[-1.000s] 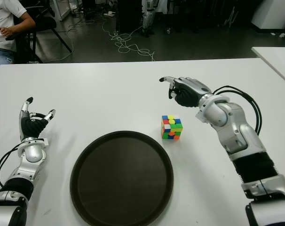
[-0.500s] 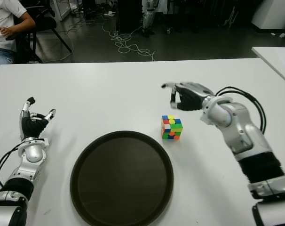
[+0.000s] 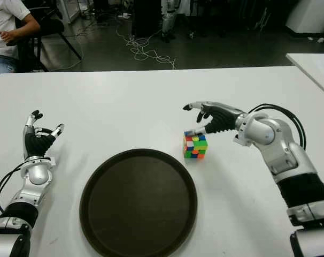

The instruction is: Pick up the Rubik's Cube and put it in the plate

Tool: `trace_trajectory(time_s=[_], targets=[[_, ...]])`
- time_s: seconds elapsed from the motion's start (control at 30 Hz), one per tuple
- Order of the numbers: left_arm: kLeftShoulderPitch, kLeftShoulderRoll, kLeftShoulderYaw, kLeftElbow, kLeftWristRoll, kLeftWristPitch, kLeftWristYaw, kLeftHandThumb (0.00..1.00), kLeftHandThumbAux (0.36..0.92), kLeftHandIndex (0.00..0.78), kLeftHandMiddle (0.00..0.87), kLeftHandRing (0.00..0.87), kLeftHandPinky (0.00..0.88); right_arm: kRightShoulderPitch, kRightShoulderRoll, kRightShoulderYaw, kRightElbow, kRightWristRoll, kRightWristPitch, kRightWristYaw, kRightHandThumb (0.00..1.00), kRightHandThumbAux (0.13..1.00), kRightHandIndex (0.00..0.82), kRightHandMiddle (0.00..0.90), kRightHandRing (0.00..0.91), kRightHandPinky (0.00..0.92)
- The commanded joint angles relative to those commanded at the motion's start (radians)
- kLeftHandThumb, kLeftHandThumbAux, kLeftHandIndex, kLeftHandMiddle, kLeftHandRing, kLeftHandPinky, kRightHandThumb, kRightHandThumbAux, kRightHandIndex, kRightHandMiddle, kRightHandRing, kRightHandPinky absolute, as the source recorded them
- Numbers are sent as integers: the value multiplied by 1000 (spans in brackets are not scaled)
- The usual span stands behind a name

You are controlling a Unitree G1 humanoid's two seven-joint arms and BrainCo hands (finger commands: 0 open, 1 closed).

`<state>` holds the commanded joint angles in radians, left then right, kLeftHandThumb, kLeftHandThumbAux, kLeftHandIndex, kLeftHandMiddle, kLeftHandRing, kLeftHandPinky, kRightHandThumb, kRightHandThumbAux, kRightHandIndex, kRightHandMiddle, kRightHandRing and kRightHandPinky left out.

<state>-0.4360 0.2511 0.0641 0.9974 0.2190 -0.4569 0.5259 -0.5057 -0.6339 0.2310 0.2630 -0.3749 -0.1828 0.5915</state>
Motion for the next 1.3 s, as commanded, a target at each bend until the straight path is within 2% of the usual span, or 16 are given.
trace_trajectory(time_s=[0.07, 0.1, 0.13, 0.17, 0.23, 0.47, 0.6, 0.7, 0.8, 0.83, 0.9, 0.93, 1.03, 1.1, 1.17, 1.3], targets=[[0, 0, 0, 0, 0, 1, 2, 55, 713, 0, 365, 600, 633, 0, 0, 3, -5, -12, 10, -6, 0, 491, 0, 0, 0, 6], [-1, 0, 0, 0, 1, 1, 3, 58, 708, 0, 321, 526, 550, 0, 0, 3, -6, -18, 15, -8, 0, 496, 0, 0, 0, 11], [-1, 0, 0, 0, 1, 2, 3, 60, 706, 0, 305, 499, 519, 0, 0, 4, -7, -23, 18, -11, 0, 497, 0, 0, 0, 14], [0, 0, -1, -1, 2, 3, 4, 54, 700, 0, 240, 394, 403, 0, 1, 5, -8, -29, 20, -15, 0, 502, 0, 0, 0, 17], [1, 0, -1, -4, 3, 2, 4, 48, 698, 0, 194, 323, 365, 1, 2, 4, -11, -36, 22, -17, 0, 510, 0, 0, 0, 19], [2, -1, 0, -9, 0, 3, -1, 43, 697, 0, 338, 530, 569, 7, 7, -3, -31, -40, 37, -22, 0, 516, 0, 0, 0, 5], [-1, 1, 0, 0, 0, 3, 0, 38, 697, 0, 326, 602, 628, 9, 10, -2, -33, -47, 40, -34, 0, 509, 0, 0, 0, 9], [-1, 3, -3, -1, 7, 6, 6, 38, 698, 0, 294, 572, 585, 9, 14, -2, -25, -48, 34, -46, 0, 497, 0, 0, 0, 14], [-1, 4, -5, -1, 11, 8, 8, 36, 695, 0, 212, 409, 415, 10, 14, -2, -23, -47, 30, -51, 0, 487, 0, 0, 0, 19], [-1, 4, -6, -1, 12, 8, 9, 36, 694, 0, 204, 393, 398, 11, 15, -3, -23, -43, 27, -52, 0, 486, 0, 0, 0, 19], [-1, 4, -6, -1, 13, 9, 11, 34, 697, 0, 261, 439, 489, 12, 15, -5, -24, -38, 23, -54, 0, 494, 0, 0, 0, 23], [-1, 4, -6, -1, 13, 9, 11, 33, 699, 0, 328, 498, 553, 13, 15, -5, -24, -36, 22, -54, 0, 496, 0, 0, 0, 25], [-1, 5, -7, -1, 15, 11, 14, 31, 697, 0, 468, 606, 647, 12, 14, -3, -25, -38, 27, -53, 0, 497, 0, 0, 0, 27], [-2, 5, -7, -1, 16, 15, 16, 29, 694, 0, 513, 642, 672, 13, 14, -3, -27, -40, 33, -52, 0, 498, 0, 0, 0, 27], [-3, 5, -8, 0, 18, 19, 18, 28, 690, 0, 517, 663, 686, 14, 14, -3, -32, -41, 39, -51, 0, 497, 0, 0, 0, 27], [-4, 4, -7, 0, 21, 23, 20, 30, 686, 0, 445, 671, 679, 16, 16, -4, -41, -40, 52, -49, 0, 489, 0, 0, 0, 23]])
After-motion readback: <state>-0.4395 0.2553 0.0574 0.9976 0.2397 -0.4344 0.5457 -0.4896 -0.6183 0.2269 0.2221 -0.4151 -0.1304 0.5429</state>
